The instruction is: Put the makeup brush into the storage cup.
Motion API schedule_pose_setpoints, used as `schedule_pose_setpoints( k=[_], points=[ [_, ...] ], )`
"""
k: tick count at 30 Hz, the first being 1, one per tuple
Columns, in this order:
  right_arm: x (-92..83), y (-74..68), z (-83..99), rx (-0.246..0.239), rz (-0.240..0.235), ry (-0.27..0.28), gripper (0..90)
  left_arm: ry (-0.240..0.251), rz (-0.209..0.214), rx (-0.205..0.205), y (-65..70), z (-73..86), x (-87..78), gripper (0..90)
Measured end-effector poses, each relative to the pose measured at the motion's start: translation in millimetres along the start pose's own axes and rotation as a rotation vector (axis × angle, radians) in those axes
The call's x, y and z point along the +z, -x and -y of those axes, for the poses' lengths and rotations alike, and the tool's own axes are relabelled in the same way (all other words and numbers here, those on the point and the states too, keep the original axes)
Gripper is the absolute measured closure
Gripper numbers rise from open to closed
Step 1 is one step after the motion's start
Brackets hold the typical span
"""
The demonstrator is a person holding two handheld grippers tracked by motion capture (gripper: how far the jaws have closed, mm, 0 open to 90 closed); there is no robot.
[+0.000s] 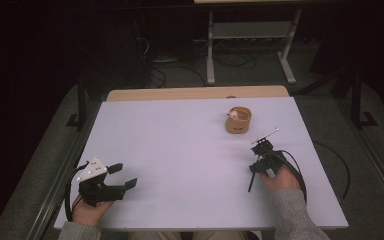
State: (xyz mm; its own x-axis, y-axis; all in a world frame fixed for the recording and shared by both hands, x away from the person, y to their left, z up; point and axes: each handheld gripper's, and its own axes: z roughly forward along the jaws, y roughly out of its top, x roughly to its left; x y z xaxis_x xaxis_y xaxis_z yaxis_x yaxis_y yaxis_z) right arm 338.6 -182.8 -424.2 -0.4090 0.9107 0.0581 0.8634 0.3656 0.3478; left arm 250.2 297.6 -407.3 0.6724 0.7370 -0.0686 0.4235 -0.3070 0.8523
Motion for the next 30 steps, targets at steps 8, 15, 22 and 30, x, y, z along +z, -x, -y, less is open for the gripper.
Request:
schedule_pose_setpoints(
  k=[8,15,22,30],
  points=[
    [-2.0,6.2,1.6,-0.01,0.01,-0.01,74.2,-0.005,-0.005,0.003,-0.9,-0.3,-3.0,22.7],
    [-3.9,14.0,0.7,-0.027,0.014,-0.051,79.7,-0.005,-0.006,0.008,-0.7,-0.1,-2.6,22.7],
    [-2.2,8.8,-2.8,-0.032,0.051,-0.068,79.3,-0.013,-0.001,0.023,0.8,-0.9,0.2,22.8],
    [-2.2,11.9,-4.3,-0.08,0.029,-0.078,84.8,0.0,-0.004,0.009,-0.4,-0.4,-1.2,22.8]
  ],
)
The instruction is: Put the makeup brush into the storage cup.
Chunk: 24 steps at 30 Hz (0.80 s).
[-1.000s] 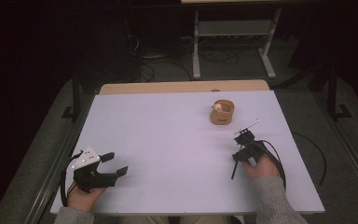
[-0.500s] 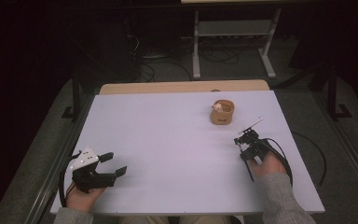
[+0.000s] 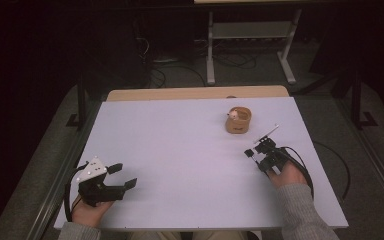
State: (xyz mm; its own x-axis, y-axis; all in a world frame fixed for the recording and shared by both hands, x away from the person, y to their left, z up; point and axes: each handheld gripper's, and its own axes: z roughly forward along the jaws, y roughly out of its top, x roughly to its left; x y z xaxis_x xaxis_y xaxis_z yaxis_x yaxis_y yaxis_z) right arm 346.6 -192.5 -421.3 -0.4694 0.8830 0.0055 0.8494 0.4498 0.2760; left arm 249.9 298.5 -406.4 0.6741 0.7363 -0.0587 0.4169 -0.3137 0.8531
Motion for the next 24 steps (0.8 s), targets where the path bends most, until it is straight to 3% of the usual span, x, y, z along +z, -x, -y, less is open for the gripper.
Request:
schedule_pose_setpoints(
  k=[9,24],
  points=[
    [-0.8,4.1,1.4,-0.031,-0.04,0.012,84.9,-0.006,-0.003,0.002,-0.3,0.3,-0.4,22.9],
    [-17.7,5.8,8.9,-0.057,-0.132,0.113,84.9,-0.01,-0.003,0.005,0.6,0.5,-0.9,23.2]
  ],
)
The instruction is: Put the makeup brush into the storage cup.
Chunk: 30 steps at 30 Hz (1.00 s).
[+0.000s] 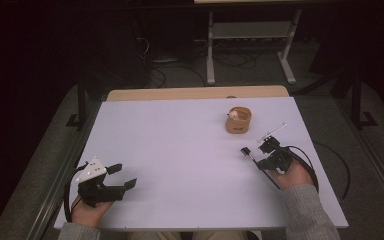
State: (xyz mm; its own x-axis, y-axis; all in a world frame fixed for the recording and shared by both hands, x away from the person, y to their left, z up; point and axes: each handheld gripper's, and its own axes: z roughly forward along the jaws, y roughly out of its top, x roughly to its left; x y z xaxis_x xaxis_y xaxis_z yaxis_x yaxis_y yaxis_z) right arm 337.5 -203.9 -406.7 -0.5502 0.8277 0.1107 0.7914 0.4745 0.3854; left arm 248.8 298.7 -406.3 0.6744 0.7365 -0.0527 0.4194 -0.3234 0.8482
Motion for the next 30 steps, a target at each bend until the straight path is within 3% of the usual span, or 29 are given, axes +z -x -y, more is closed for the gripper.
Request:
schedule_pose_setpoints(
  k=[7,16,19,24,30],
  points=[
    [-9.2,-6.3,1.1,-0.018,-0.054,0.068,84.9,-0.006,0.003,0.006,0.6,-0.1,0.8,23.2],
    [-14.6,-33.7,-3.2,-0.121,-0.124,0.144,84.9,0.01,0.034,0.001,6.9,-3.2,3.5,24.3],
    [-13.8,-47.7,-6.6,-0.176,-0.154,0.176,84.8,0.013,0.061,0.006,11.5,-6.0,5.3,25.8],
    [-13.8,-61.4,-8.8,-0.21,-0.189,0.205,84.9,0.02,0.102,0.006,18.6,-10.8,8.4,27.5],
    [-18.2,-79.6,-10.8,-0.276,-0.238,0.265,84.8,0.018,0.168,0.037,32.5,-23.6,18.1,30.7]
  ],
)
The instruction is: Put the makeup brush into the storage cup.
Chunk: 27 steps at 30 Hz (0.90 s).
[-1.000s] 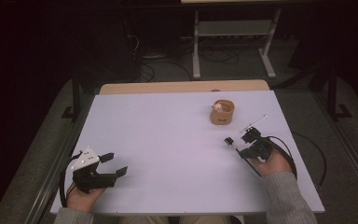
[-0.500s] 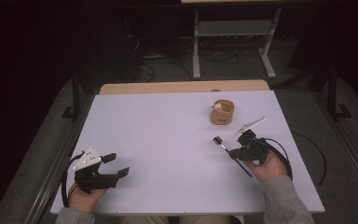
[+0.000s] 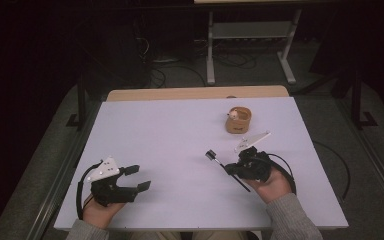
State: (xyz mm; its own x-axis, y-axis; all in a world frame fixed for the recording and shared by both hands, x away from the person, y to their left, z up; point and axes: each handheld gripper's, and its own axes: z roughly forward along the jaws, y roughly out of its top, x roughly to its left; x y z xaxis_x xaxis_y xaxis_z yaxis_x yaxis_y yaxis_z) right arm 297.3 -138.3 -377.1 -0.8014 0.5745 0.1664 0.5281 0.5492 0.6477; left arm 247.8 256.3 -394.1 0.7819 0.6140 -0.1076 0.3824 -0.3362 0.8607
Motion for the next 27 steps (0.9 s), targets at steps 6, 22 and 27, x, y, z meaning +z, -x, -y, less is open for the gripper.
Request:
schedule_pose_setpoints(
  k=[6,22,27],
  points=[
    [2.3,-15.2,-9.2,-0.072,-0.038,0.053,84.8,-0.018,0.075,0.033,15.4,-13.0,16.3,34.7],
    [13.3,-56.3,-26.9,-0.218,-0.144,0.23,84.8,-0.015,0.271,0.04,40.7,-43.1,47.1,53.9],
    [20.7,-66.5,-25.5,-0.268,-0.147,0.245,84.8,-0.007,0.303,0.029,43.9,-46.8,50.0,61.5]
  ],
)
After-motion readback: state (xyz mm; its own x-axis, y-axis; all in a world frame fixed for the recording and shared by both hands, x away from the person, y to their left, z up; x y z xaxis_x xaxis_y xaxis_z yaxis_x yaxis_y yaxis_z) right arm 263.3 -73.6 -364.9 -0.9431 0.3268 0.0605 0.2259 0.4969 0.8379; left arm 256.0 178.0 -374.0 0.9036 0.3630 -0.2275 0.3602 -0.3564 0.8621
